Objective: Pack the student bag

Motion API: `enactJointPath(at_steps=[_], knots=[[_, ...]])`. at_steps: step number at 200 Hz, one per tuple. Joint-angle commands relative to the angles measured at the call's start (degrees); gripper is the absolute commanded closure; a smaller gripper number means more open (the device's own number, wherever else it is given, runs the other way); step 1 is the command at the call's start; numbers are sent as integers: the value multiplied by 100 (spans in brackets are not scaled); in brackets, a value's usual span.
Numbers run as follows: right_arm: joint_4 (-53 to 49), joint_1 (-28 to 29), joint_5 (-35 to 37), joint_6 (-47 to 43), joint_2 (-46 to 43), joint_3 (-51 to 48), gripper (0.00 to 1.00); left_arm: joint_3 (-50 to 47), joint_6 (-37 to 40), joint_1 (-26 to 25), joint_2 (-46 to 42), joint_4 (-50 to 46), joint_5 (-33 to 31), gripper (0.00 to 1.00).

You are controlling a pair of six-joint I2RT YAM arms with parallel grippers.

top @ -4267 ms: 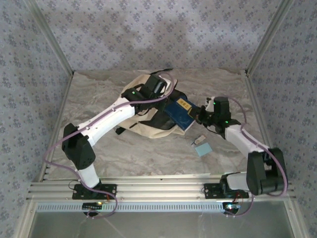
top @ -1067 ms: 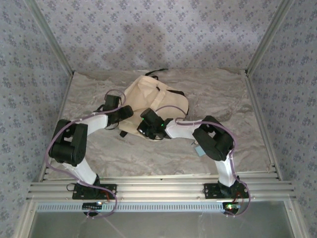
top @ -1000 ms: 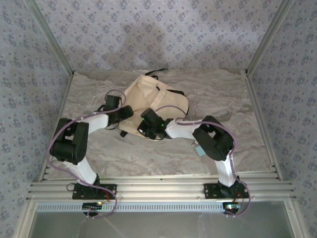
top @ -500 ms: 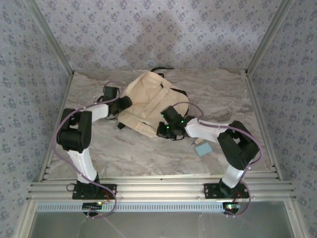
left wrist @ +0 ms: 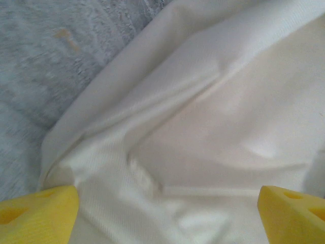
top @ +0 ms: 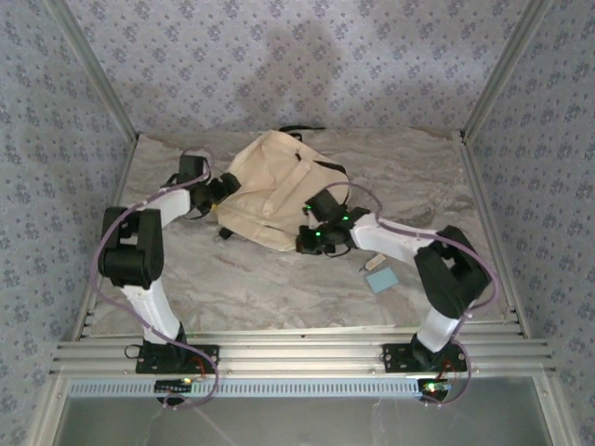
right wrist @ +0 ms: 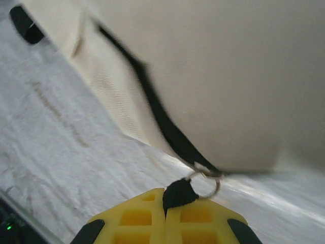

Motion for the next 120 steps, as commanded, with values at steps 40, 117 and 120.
enactJointPath(at_steps=[40,117,120], knots=[[1143,512,-819,342,1082,1529,100,-893,63,-54,-3048,-1569,-175,0],[2178,561,-1756,896,1341,1800,100,-3065,-2120,-302,-4206,-32,198,5],[2198,565,-1770,906,1320,1786,100,-3086,-2184,-330,-4159,47,198,5]])
